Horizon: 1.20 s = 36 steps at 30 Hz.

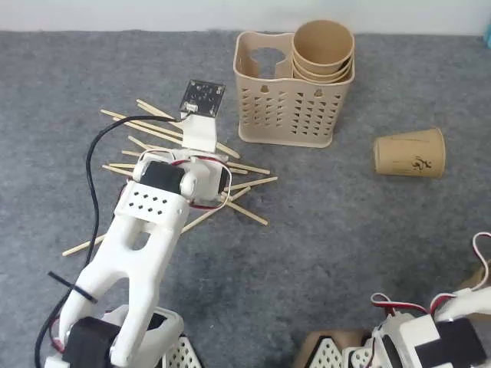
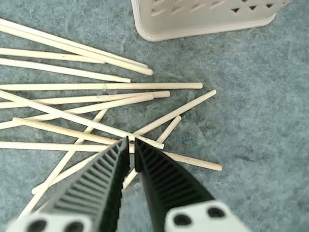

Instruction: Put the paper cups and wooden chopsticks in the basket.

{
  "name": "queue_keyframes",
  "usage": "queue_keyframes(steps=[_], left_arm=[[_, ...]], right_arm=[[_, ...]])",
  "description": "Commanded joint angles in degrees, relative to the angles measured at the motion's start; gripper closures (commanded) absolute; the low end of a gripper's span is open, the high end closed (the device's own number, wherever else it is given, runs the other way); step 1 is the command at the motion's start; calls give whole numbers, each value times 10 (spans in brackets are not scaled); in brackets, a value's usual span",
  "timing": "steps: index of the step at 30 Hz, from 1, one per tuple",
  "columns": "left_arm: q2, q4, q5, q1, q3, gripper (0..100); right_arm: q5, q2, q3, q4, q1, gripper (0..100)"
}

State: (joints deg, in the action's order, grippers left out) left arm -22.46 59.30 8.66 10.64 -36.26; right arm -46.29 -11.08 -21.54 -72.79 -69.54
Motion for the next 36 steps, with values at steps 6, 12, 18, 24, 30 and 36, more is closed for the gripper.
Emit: queue_keyframes(steps=[6, 12, 18, 24, 30, 36], left_arm=[[-25, -16, -6, -4, 2, 985], [-25, -16, -6, -4, 2, 985], [-25, -25, -4, -31, 6, 985], [-25, -36, -4, -50, 6, 985], [-25, -63, -4, -58, -4, 985], [-25, -107, -4, -101, -15, 985]], right_arm=[[17, -28, -4, 23, 30, 991], [59, -45, 43, -7, 56, 991], [101, -58, 170, -122, 137, 991], [185, -57, 318, -189, 262, 991], [295, -55, 454, -200, 413, 992], [404, 24, 581, -143, 513, 992]])
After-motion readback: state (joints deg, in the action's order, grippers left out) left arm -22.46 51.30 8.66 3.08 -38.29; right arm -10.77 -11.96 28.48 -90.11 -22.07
